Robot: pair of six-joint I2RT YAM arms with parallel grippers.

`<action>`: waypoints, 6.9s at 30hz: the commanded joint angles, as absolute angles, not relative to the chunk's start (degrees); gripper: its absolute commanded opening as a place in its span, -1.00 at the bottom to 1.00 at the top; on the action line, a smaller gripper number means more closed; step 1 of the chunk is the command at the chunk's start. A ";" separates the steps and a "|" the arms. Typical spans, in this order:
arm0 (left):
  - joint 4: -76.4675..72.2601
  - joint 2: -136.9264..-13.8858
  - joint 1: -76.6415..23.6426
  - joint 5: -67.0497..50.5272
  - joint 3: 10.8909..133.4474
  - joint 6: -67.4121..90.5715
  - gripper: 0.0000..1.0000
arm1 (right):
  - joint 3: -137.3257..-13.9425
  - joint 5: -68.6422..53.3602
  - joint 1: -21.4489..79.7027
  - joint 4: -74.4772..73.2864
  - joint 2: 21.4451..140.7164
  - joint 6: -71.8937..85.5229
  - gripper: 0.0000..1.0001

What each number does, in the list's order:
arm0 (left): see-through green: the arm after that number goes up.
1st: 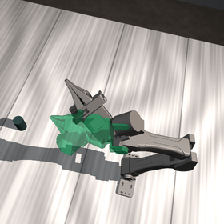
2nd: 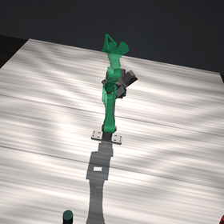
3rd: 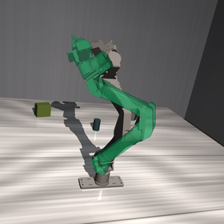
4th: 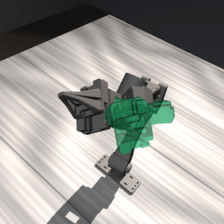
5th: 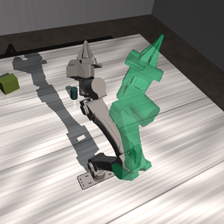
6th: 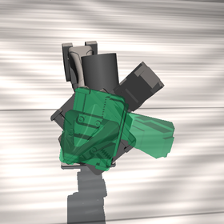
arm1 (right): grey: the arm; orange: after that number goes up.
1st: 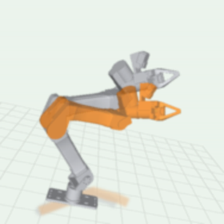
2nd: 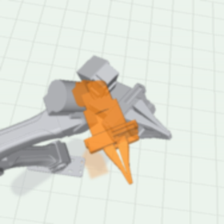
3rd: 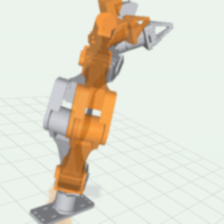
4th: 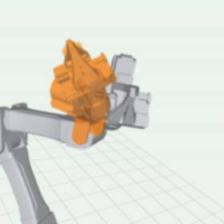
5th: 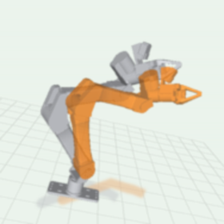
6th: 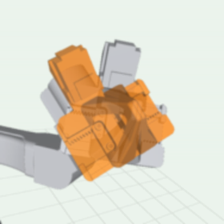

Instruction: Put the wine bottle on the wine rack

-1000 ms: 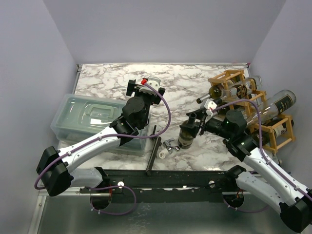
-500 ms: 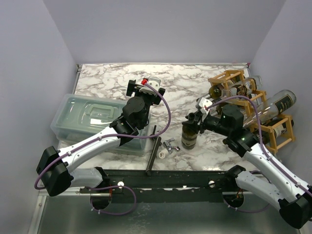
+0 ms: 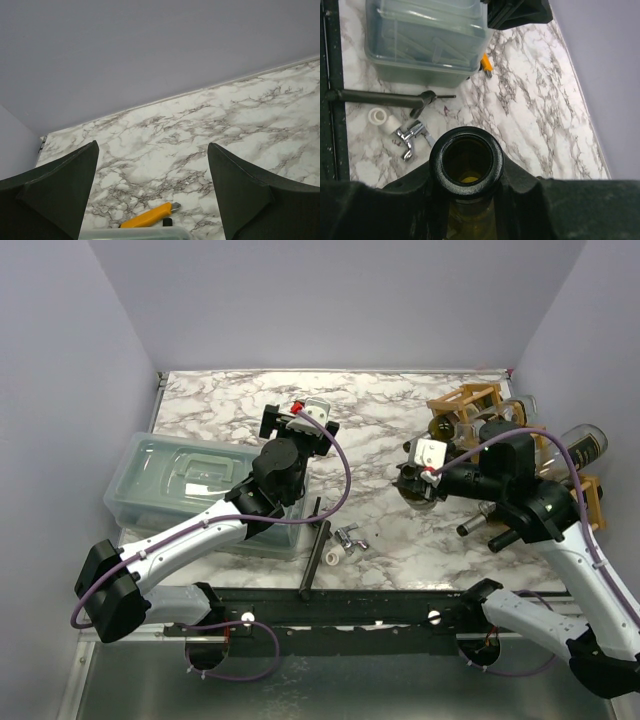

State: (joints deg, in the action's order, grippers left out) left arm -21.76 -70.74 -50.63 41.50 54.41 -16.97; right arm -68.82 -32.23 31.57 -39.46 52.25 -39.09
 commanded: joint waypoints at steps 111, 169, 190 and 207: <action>-20.61 -64.58 -52.47 40.54 55.81 -14.77 0.83 | -43.14 13.73 29.15 -24.56 57.17 -96.13 -0.99; -20.48 -65.48 -53.17 40.21 55.90 -14.50 0.82 | -27.93 12.41 18.74 -21.04 43.47 -90.65 0.61; -20.58 -68.05 -53.17 41.64 56.07 -17.62 0.83 | -29.18 5.92 29.02 -22.72 33.83 -85.02 1.00; -18.76 -68.01 -53.26 42.84 59.02 -17.67 0.85 | -43.03 -5.32 29.39 4.50 28.58 -32.18 1.00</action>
